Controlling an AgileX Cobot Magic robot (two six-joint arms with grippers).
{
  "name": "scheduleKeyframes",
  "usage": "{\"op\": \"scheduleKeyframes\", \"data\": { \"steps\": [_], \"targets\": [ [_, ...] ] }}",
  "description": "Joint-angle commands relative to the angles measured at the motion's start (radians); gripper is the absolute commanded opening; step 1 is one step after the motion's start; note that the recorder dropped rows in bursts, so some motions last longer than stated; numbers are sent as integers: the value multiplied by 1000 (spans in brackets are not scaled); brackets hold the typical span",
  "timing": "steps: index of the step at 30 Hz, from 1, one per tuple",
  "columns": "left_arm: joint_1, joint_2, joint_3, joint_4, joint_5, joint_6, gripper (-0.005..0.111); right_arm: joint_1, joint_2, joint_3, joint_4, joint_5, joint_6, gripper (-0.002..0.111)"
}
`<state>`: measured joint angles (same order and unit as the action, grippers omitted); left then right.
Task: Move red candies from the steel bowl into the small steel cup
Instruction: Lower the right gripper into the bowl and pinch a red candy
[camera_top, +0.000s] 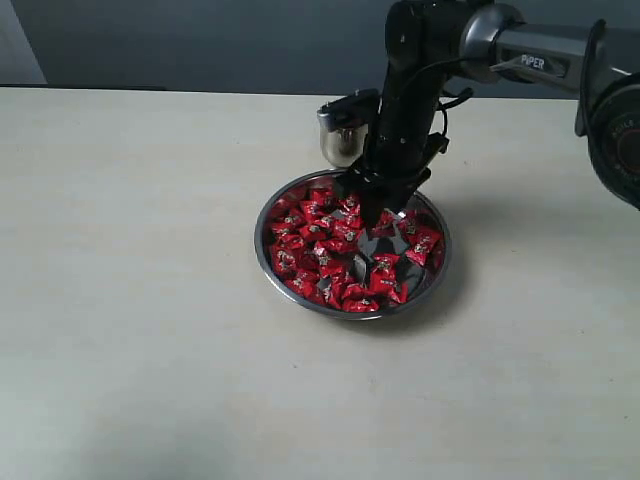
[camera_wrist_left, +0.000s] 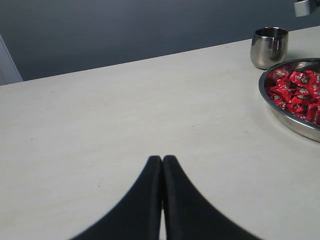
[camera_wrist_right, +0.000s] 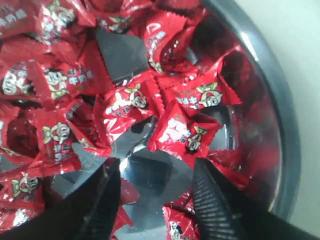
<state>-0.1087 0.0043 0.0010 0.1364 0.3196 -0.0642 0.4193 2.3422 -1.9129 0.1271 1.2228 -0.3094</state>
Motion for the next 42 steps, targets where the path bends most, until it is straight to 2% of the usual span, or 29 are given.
{"op": "scheduleKeyframes", "data": {
  "steps": [1, 18, 19, 22, 26, 36, 42],
  "targets": [
    [-3, -4, -1, -1, -9, -4, 0, 0, 17, 4, 2, -2, -18, 45],
    [-3, -4, -1, -1, -9, -4, 0, 0, 64, 4, -24, -21, -35, 44],
    [-3, -4, -1, -1, -9, -4, 0, 0, 66, 4, -24, -21, -35, 43],
    [-3, -4, -1, -1, -9, -4, 0, 0, 68, 4, -25, -21, -35, 27],
    [-3, -4, -1, -1, -9, -4, 0, 0, 66, 4, -27, -21, -35, -1],
    [-3, -4, -1, -1, -9, -4, 0, 0, 9, 2, -32, -2, -37, -1],
    [-3, -4, -1, -1, -9, -4, 0, 0, -49, 2, -76, -84, -37, -1]
  ]
}}
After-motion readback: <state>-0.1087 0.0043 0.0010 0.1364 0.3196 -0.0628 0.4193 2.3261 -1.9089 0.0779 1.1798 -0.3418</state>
